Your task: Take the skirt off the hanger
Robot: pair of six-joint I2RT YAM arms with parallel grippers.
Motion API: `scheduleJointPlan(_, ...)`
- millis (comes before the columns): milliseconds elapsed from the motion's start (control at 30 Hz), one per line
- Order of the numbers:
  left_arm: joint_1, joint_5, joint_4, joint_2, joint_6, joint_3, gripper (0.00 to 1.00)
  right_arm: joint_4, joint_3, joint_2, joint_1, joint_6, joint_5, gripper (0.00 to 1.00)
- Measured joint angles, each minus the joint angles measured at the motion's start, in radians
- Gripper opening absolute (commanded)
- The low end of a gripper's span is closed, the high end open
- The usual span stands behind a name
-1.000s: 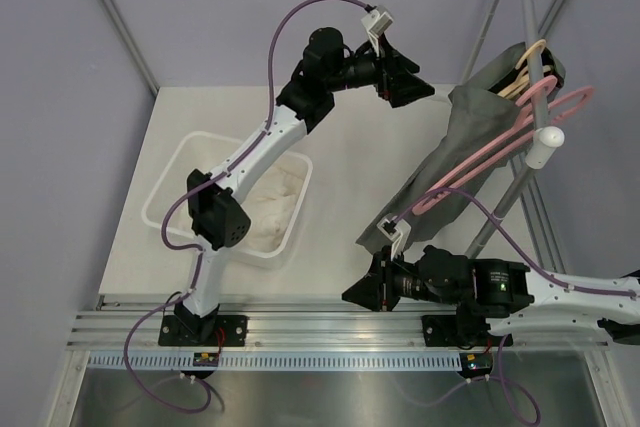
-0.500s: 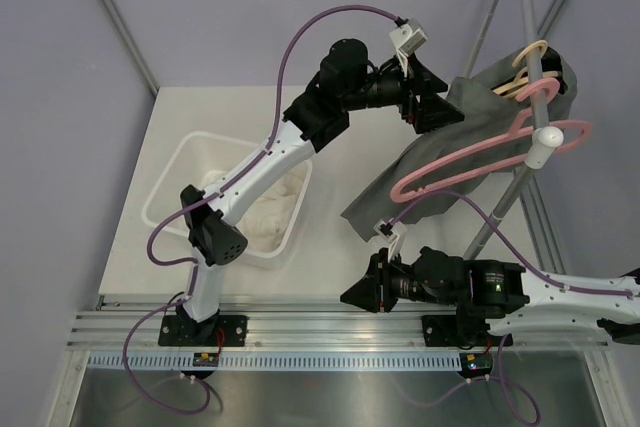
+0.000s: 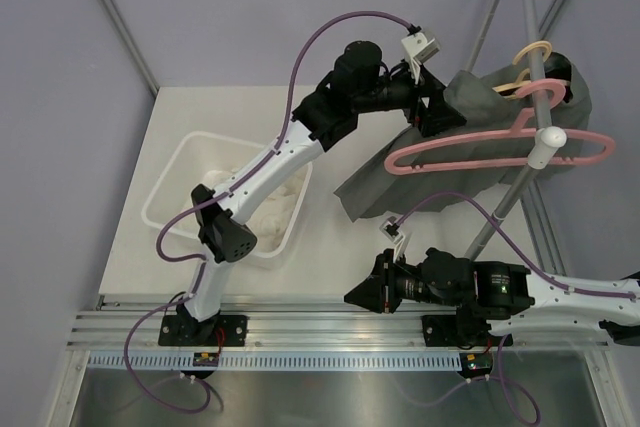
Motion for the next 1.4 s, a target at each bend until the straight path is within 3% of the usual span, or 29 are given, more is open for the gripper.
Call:
scheduleJointPlan(167,-0.002,0.007,-0.002,0.042,0.000,0.007,0.83,0.000,0.000,-0.005,0.000,0.000,0.000,0.24)
scheduleJointPlan(233,-0.002,0.008,-0.003,0.056,0.000,0.007,0.74,0.000,0.000,-0.007,0.000,0.000,0.000,0.24)
scheduleJointPlan(567,-0.006,0.011,-0.010,0.081,0.018,0.009,0.00,0.000,-0.003,-0.010,0.000,0.000,0.000,0.22)
scheduleJointPlan(1000,-0.008,0.008,-0.031,0.088,-0.024,0.090,0.00,0.000,-0.017,-0.021,0.000,0.003,0.000,0.16)
scheduleJointPlan(1400,-0.008,0.069,0.114,0.158,-0.156,0.134,0.00,0.015,-0.018,0.024,0.000,0.003,0.001,0.11)
